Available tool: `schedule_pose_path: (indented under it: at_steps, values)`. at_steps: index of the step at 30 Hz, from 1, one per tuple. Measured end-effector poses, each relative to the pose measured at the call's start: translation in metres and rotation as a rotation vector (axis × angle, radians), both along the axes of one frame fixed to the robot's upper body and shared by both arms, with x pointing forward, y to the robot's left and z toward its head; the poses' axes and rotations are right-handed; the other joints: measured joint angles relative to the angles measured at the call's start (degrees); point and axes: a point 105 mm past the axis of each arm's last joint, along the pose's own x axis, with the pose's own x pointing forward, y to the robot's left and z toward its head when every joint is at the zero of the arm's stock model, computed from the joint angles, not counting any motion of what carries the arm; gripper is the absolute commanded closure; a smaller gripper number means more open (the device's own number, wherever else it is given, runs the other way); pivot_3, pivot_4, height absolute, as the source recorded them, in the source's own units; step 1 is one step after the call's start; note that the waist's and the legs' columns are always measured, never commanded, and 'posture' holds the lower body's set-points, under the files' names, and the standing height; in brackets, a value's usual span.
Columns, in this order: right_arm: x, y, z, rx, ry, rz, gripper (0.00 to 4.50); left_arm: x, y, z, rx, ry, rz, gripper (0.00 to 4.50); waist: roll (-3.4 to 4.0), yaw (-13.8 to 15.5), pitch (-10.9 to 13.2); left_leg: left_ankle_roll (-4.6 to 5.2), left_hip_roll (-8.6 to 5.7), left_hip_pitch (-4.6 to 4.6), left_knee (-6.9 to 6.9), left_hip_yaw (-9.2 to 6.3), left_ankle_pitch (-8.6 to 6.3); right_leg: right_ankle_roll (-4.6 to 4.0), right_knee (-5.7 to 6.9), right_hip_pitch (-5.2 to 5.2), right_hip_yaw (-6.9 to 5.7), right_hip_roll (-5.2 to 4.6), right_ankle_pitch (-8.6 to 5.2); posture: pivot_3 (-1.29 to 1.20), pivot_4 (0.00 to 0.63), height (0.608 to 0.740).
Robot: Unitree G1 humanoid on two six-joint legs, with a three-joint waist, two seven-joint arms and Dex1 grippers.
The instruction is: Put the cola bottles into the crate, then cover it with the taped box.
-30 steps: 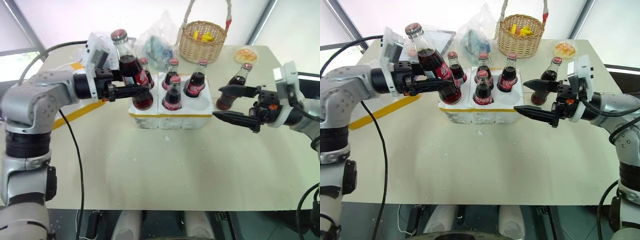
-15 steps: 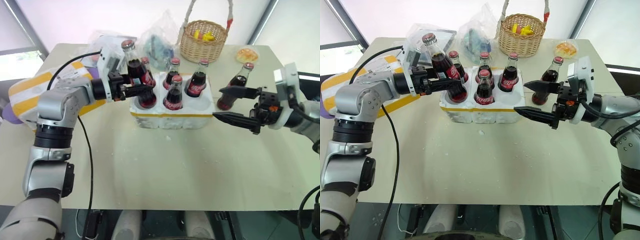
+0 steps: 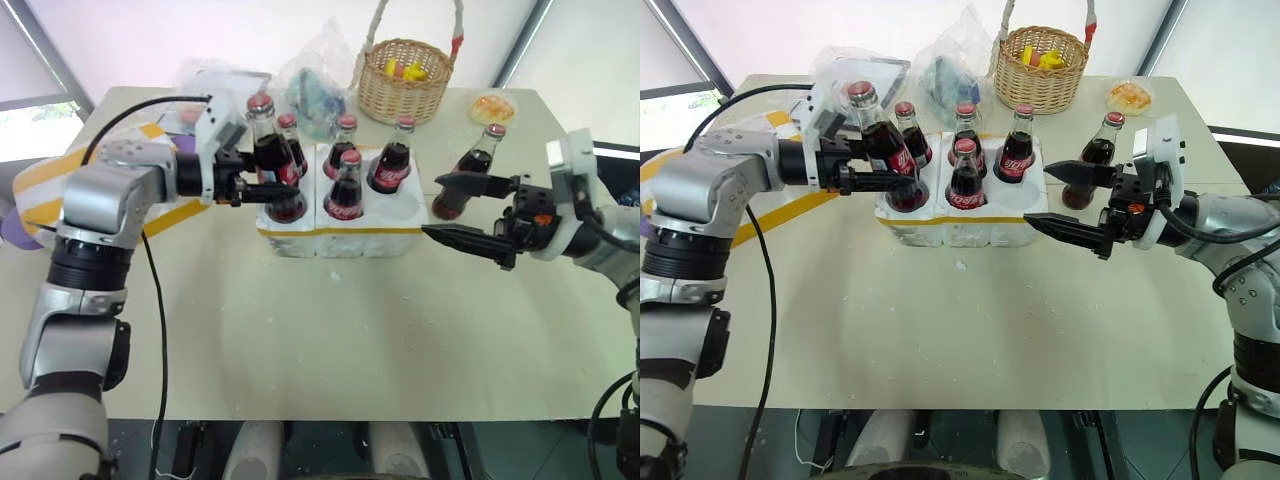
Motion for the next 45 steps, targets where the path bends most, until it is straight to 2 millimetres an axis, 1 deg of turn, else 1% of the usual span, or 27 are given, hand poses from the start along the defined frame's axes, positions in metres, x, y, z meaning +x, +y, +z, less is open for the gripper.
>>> schedule_pose_path:
  at_steps: [4, 6, 7, 8, 12, 15, 19, 22, 24, 26, 27, 29, 32, 33, 35, 38, 45]
  values:
    - [0.001, 0.001, -0.001, 0.007, 0.001, 0.001, 0.00, 0.007, -0.003, -0.012, 0.019, 0.019, 0.024, 1.70, 0.00, 0.01, 0.00, 0.00, -0.01, -0.01, 0.04, 0.00, 0.00, 0.01, -0.01, 0.02, 0.00, -0.01, 0.02, 0.00, 0.150, 0.737]
    - [0.001, 0.002, -0.002, 0.013, 0.000, 0.002, 0.00, 0.010, -0.003, -0.018, 0.033, 0.033, 0.033, 0.69, 0.00, -0.06, 0.00, 0.00, 0.00, 0.00, 0.03, 0.00, 0.00, 0.01, 0.00, 0.01, 0.00, 0.00, 0.02, 0.00, 0.150, 0.737]
    - [0.001, 0.002, -0.002, 0.013, -0.001, 0.001, 0.00, 0.010, -0.003, -0.018, 0.034, 0.035, 0.034, 0.32, 0.00, -0.09, 0.00, 0.00, 0.00, 0.00, 0.03, 0.00, 0.00, 0.01, 0.01, 0.01, 0.00, 0.00, 0.02, 0.00, 0.150, 0.737]
    - [0.002, 0.001, -0.002, 0.011, -0.002, -0.002, 0.00, 0.010, -0.003, -0.018, 0.035, 0.034, 0.035, 0.08, 0.00, -0.09, 0.00, 0.00, 0.00, 0.00, 0.03, 0.00, 0.00, 0.01, 0.01, 0.00, 0.00, 0.00, 0.02, 0.00, 0.150, 0.737]
    - [0.002, 0.002, -0.002, 0.015, -0.005, 0.000, 0.00, 0.010, -0.001, -0.017, 0.036, 0.030, 0.042, 0.08, 0.00, 0.04, 0.00, 0.00, -0.01, 0.00, 0.06, -0.01, 0.00, 0.00, 0.03, 0.01, 0.00, -0.01, 0.04, 0.00, 0.150, 0.737]
    - [0.001, 0.001, -0.004, 0.014, 0.000, -0.001, 0.00, 0.009, 0.004, -0.014, 0.017, 0.020, 0.054, 0.08, 0.00, -0.01, 0.00, 0.00, 0.00, 0.00, 0.06, -0.01, 0.00, 0.00, 0.03, 0.01, 0.00, 0.00, 0.04, 0.00, 0.150, 0.737]
    - [0.001, 0.001, -0.006, 0.013, 0.006, 0.002, 0.00, -0.001, 0.011, 0.000, -0.040, 0.009, 0.043, 0.08, 0.00, -0.10, 0.00, 0.00, 0.00, 0.00, 0.06, -0.02, 0.00, 0.00, 0.03, 0.01, 0.00, 0.00, 0.04, 0.00, 0.150, 0.737]
    - [0.002, -0.001, -0.006, 0.010, 0.005, -0.002, 0.00, -0.013, 0.022, 0.018, -0.072, -0.017, 0.039, 0.08, 0.00, -0.14, 0.00, 0.00, 0.01, 0.01, 0.06, -0.02, 0.00, 0.00, 0.04, 0.01, 0.00, 0.00, 0.04, 0.00, 0.150, 0.737]
    - [0.002, -0.001, -0.006, 0.004, 0.004, -0.003, 0.00, -0.029, 0.035, 0.029, -0.080, -0.017, 0.026, 0.08, 0.01, -0.44, 0.00, 0.00, 0.02, 0.02, 0.03, -0.01, 0.00, 0.00, 0.04, -0.01, 0.02, 0.00, 0.04, 0.00, 0.150, 0.737]
    - [0.003, -0.004, -0.007, -0.003, 0.007, -0.016, 0.00, -0.050, 0.047, 0.041, -0.091, -0.005, -0.006, 0.08, 0.02, -0.42, 0.00, 0.00, 0.04, 0.01, 0.00, -0.01, 0.00, -0.01, 0.04, -0.04, 0.02, 0.01, 0.03, 0.00, 0.150, 0.737]
    - [0.003, -0.005, -0.008, -0.006, 0.011, -0.022, 0.00, -0.064, 0.051, 0.048, -0.098, 0.007, -0.042, 0.08, 0.02, -0.33, 0.01, 0.00, 0.05, 0.00, -0.01, -0.03, 0.00, -0.01, 0.04, -0.05, 0.02, 0.02, 0.03, 0.00, 0.150, 0.737]
    - [0.003, -0.009, -0.010, -0.015, 0.021, -0.035, 0.00, -0.087, 0.055, 0.062, -0.119, 0.014, -0.107, 0.08, 0.02, -0.09, 0.00, 0.00, 0.04, 0.02, 0.01, -0.01, 0.00, -0.01, 0.03, -0.01, 0.02, 0.01, 0.03, 0.00, 0.150, 0.737]
    - [0.003, -0.015, -0.014, -0.019, 0.032, -0.063, 0.00, -0.112, 0.052, 0.074, -0.141, 0.038, -0.192, 0.08, 0.02, 0.28, 0.00, -0.01, 0.01, 0.09, 0.08, -0.04, 0.00, -0.03, -0.06, 0.20, 0.01, -0.01, 0.03, 0.00, 0.150, 0.737]
    - [0.003, -0.019, -0.015, -0.020, 0.035, -0.080, 0.00, -0.117, 0.050, 0.074, -0.138, 0.040, -0.215, 0.08, 0.02, 0.26, 0.00, -0.01, 0.00, 0.13, 0.10, -0.04, 0.00, -0.03, -0.09, 0.28, 0.01, -0.01, 0.02, 0.00, 0.150, 0.737]
    - [0.004, -0.029, -0.018, -0.021, 0.037, -0.133, 0.00, -0.121, 0.044, 0.067, -0.118, 0.052, -0.240, 0.08, 0.02, 0.21, 0.00, -0.01, -0.01, 0.24, 0.09, -0.03, 0.00, -0.05, -0.12, 0.38, 0.02, -0.02, 0.01, 0.00, 0.150, 0.737]
    - [0.004, -0.043, -0.022, -0.021, 0.045, -0.209, 0.00, -0.117, 0.038, 0.057, -0.113, 0.068, -0.247, 0.08, 0.02, 0.15, 0.00, -0.01, 0.01, 0.26, 0.07, -0.04, 0.00, -0.05, -0.08, 0.36, 0.01, 0.00, 0.02, 0.00, 0.150, 0.737]
    - [-0.006, -0.080, -0.028, -0.019, 0.063, -0.377, 0.00, -0.111, 0.032, 0.051, -0.106, 0.051, -0.268, 0.08, 0.03, 0.01, 0.00, 0.00, 0.02, 0.27, 0.01, -0.01, -0.01, -0.05, -0.09, 0.35, 0.02, 0.01, 0.02, 0.00, 0.150, 0.737]
